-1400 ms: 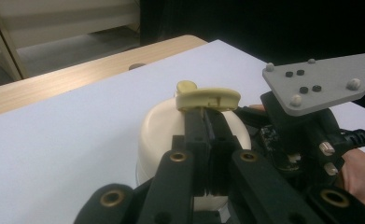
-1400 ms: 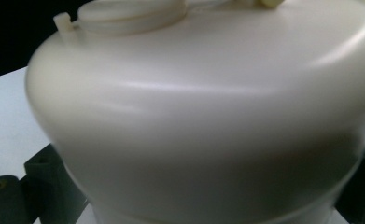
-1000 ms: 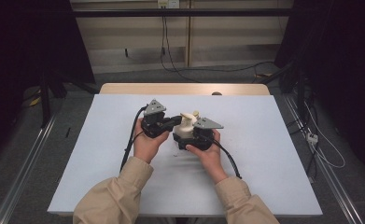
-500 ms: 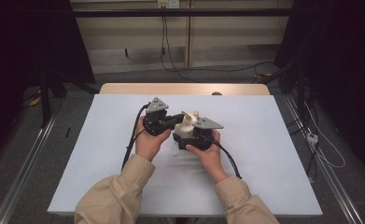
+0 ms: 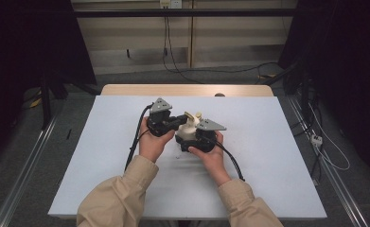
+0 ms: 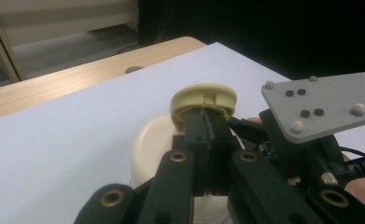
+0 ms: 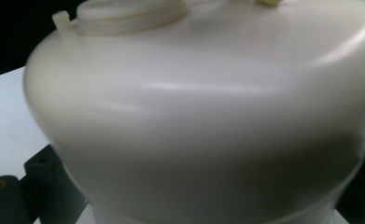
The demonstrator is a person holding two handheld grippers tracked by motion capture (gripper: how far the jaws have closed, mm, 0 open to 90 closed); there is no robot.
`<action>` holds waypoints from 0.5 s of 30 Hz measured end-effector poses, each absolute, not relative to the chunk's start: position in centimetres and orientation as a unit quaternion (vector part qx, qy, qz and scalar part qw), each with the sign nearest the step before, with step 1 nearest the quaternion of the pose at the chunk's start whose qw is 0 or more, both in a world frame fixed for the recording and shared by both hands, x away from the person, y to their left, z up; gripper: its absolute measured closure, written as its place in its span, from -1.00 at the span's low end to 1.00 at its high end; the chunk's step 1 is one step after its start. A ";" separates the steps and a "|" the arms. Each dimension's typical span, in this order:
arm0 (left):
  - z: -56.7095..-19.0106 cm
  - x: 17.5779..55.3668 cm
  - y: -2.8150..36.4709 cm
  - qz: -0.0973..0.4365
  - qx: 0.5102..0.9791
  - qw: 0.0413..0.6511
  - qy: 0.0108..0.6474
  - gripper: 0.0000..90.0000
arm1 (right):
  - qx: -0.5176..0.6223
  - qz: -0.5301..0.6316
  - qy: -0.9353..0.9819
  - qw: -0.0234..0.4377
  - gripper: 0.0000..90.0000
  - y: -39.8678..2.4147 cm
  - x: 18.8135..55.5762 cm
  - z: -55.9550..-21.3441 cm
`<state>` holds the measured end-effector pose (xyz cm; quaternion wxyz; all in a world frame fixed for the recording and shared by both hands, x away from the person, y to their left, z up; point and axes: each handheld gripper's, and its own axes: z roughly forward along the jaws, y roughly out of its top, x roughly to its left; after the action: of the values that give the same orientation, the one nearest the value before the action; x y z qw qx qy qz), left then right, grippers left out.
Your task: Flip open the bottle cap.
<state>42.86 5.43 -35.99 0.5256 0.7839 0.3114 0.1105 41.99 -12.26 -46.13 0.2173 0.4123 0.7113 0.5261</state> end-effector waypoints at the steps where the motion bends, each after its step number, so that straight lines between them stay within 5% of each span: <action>1: -36.0 42.9 5.4 0.110 0.784 0.525 0.311 0.99 | 0.412 0.526 0.712 0.217 -0.91 -12.3 42.0 -46.1; 15: -35.9 43.1 5.0 0.114 0.785 0.523 0.312 0.99 | 0.412 0.526 0.711 0.217 -0.91 -12.2 42.0 -46.1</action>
<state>43.10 4.98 -35.88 0.5229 0.7852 0.3117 0.1137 42.00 -12.24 -46.13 0.2169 0.4124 0.7114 0.5262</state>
